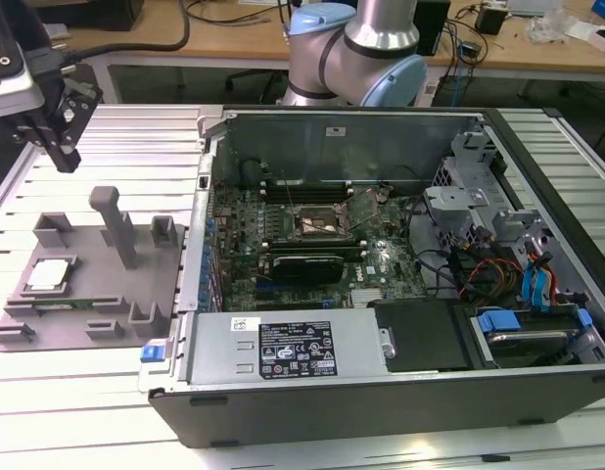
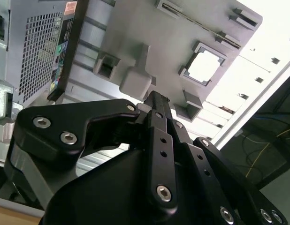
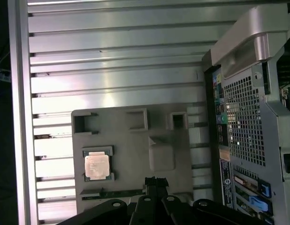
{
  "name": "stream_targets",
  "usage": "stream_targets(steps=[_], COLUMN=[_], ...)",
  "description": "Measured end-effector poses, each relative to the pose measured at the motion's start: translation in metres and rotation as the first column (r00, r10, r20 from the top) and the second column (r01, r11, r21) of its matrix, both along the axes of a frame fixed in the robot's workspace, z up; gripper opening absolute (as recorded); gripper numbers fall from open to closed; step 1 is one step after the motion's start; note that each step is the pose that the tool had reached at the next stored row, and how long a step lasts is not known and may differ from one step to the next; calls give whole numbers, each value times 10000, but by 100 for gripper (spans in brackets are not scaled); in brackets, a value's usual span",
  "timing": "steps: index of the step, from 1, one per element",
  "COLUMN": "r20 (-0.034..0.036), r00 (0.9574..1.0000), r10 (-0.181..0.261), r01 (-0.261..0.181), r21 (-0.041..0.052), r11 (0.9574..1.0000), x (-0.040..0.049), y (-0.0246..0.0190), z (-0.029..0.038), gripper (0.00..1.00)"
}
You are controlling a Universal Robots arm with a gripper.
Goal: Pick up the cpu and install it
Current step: 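Reach for the cpu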
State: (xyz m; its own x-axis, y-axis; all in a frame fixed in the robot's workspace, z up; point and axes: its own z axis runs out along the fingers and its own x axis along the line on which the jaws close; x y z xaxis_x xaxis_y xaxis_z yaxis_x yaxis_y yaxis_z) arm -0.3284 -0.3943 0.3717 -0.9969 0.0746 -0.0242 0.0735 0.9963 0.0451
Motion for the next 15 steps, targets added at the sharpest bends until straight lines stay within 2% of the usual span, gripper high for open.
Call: stream_targets(steps=[9, 15], r20=[8, 17], r00=[10000, 10000], r10=[13, 26], r01=[-13, -26], r21=[1, 1], r11=[10000, 10000], x=[-208, -297], y=[-29, -41], z=[-121, -183], gripper=[11, 11])
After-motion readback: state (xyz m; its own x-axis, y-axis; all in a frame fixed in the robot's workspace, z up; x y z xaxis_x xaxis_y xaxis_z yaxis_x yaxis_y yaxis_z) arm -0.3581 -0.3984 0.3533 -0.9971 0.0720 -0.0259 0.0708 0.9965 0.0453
